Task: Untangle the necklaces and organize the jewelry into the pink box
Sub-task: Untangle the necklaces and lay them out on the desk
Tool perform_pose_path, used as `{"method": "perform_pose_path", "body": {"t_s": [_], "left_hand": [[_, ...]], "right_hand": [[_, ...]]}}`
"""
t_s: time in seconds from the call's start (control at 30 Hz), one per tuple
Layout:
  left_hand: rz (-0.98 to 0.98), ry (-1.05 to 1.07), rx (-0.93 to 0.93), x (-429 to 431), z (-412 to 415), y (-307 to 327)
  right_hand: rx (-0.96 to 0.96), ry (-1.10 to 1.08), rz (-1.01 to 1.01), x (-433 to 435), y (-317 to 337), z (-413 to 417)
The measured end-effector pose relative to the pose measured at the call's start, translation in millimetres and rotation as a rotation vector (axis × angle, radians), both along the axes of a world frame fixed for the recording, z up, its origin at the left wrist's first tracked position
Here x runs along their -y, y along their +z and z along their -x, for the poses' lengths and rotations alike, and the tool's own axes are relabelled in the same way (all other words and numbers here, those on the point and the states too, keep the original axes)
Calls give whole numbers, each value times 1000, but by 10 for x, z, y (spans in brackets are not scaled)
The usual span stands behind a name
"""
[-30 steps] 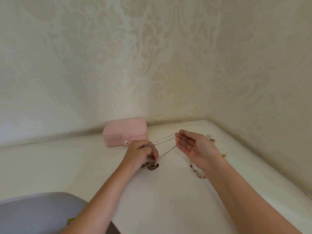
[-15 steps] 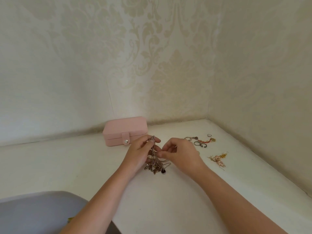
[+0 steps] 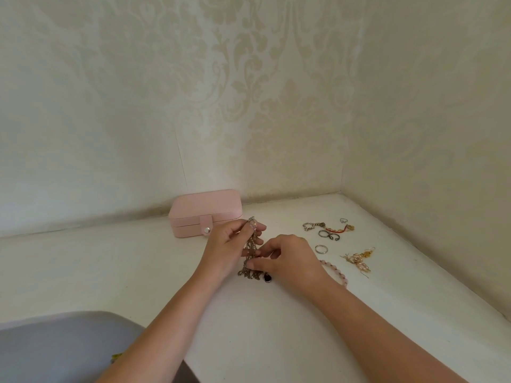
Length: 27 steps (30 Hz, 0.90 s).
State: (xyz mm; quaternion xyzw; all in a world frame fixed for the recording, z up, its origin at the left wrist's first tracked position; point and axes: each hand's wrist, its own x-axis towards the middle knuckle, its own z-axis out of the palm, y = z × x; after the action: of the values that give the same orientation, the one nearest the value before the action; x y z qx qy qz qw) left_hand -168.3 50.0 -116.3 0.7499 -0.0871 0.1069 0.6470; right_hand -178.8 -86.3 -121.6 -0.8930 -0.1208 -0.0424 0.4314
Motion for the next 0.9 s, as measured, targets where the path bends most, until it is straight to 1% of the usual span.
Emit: {"method": "perform_pose_path", "body": {"t_s": [0.17, 0.3, 0.43, 0.57, 0.63, 0.77, 0.9], "left_hand": [[-37, -20, 14, 0, 2, -1], [-30, -26, 16, 8, -2, -9], [59, -35, 10, 13, -4, 5], [92, -38, 13, 6, -5, -5], [106, -28, 15, 4, -10, -7], [175, -1, 16, -8, -17, 1], [203, 97, 29, -40, -41, 0]], "right_hand": [[27, -23, -54, -43, -16, 5], [-15, -56, -76, -31, -32, 1], [-45, -71, -65, 3, -37, -19], [-88, 19, -155, 1, -13, 31], [-84, 50, -155, -29, -24, 41], [-35, 42, -77, -92, -48, 39], [-57, -4, -158, -61, -23, 34]]}}
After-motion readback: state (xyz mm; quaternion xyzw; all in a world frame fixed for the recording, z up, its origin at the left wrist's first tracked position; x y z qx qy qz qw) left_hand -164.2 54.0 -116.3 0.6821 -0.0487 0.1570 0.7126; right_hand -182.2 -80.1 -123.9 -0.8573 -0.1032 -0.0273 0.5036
